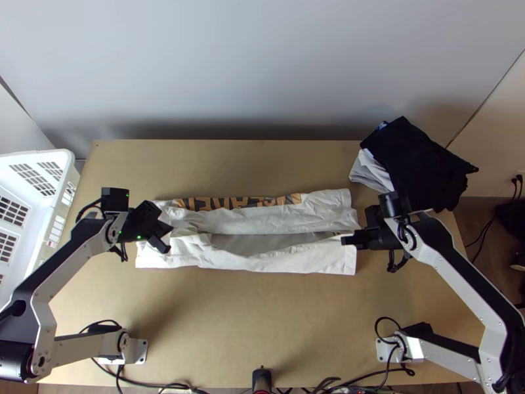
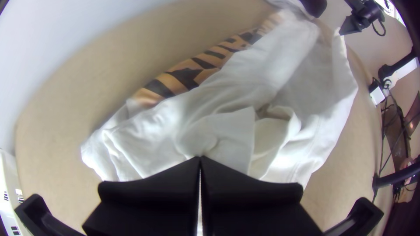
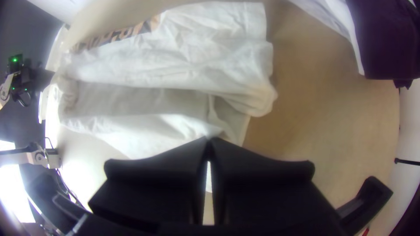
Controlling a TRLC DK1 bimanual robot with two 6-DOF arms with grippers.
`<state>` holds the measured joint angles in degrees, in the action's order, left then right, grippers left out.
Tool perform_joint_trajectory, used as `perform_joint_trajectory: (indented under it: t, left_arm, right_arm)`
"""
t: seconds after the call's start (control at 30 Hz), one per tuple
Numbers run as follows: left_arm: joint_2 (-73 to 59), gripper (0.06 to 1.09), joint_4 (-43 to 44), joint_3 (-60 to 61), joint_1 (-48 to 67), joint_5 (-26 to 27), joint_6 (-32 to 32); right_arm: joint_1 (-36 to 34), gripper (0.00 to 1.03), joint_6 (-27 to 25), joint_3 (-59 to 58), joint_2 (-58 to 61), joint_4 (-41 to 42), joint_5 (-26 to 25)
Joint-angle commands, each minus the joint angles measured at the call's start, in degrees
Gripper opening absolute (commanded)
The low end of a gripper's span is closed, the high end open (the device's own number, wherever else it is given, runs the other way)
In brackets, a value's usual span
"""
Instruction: Fold the t-shirt
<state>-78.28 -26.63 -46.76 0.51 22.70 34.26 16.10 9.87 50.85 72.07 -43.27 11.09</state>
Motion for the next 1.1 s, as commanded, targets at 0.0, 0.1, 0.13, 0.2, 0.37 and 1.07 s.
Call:
perform_joint_trajectory:
  t: [0.0, 0.1, 0.13, 0.2, 0.37, 1.07]
  left_arm:
    - [1.02, 0.09, -0.26, -1.05, -1.30, -0.02, -0.77]
    - [1.20, 0.09, -0.26, -2.02, -1.74, -0.11, -1.83]
    - [1.20, 0.09, -0.26, -2.37, -1.92, -0.02, -2.18]
    - [1.20, 0.09, -0.35, -2.81, -2.27, -0.02, -2.71]
    - [1.29, 0.09, -0.53, -2.81, -2.80, -0.02, -3.15]
    - [-4.69, 0.09, 5.89, -2.72, -2.45, -3.63, -8.68]
  right_arm:
    - [-0.45, 0.03, 1.38, 1.44, 2.63, 2.13, -1.86]
    - [-0.45, 0.03, 2.00, 1.44, 3.51, 3.36, -2.92]
    - [-0.45, 0.03, 2.26, 1.36, 3.95, 3.80, -3.18]
    - [-0.45, 0.03, 2.52, 1.18, 4.83, 4.77, -4.59]
    - [-0.72, 0.03, 3.49, 0.65, 6.15, 7.32, -5.91]
    - [-0.28, 0.03, 8.41, -3.65, 6.85, 23.49, -12.59]
